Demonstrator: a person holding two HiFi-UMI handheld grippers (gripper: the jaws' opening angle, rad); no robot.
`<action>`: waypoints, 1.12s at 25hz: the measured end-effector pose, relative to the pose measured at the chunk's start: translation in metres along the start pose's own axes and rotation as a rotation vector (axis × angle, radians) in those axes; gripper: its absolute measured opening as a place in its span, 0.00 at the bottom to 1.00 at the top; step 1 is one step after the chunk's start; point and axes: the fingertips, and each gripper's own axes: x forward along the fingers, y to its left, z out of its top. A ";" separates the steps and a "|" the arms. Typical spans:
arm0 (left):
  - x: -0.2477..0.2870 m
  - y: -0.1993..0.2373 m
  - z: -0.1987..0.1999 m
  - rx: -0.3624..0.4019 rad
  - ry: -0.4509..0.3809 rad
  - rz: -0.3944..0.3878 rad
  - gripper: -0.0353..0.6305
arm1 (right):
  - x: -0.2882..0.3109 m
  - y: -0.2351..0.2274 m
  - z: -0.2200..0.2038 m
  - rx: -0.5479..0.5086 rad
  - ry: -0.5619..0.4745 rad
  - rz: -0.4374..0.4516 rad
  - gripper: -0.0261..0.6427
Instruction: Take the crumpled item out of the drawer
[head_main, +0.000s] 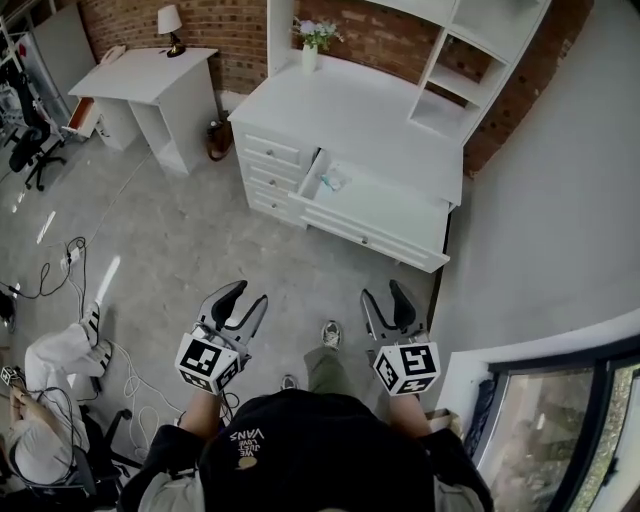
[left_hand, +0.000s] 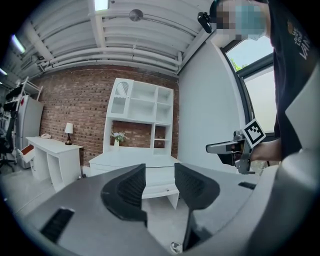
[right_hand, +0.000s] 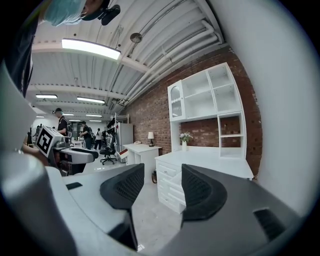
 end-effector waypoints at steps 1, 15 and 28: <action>0.007 0.003 -0.002 -0.005 0.004 0.000 0.29 | 0.008 -0.004 0.000 -0.002 0.000 0.003 0.35; 0.148 0.062 0.041 0.011 -0.011 0.120 0.29 | 0.147 -0.107 0.023 -0.032 0.020 0.118 0.35; 0.248 0.099 0.043 -0.011 -0.011 0.233 0.29 | 0.251 -0.182 0.026 -0.087 0.052 0.229 0.35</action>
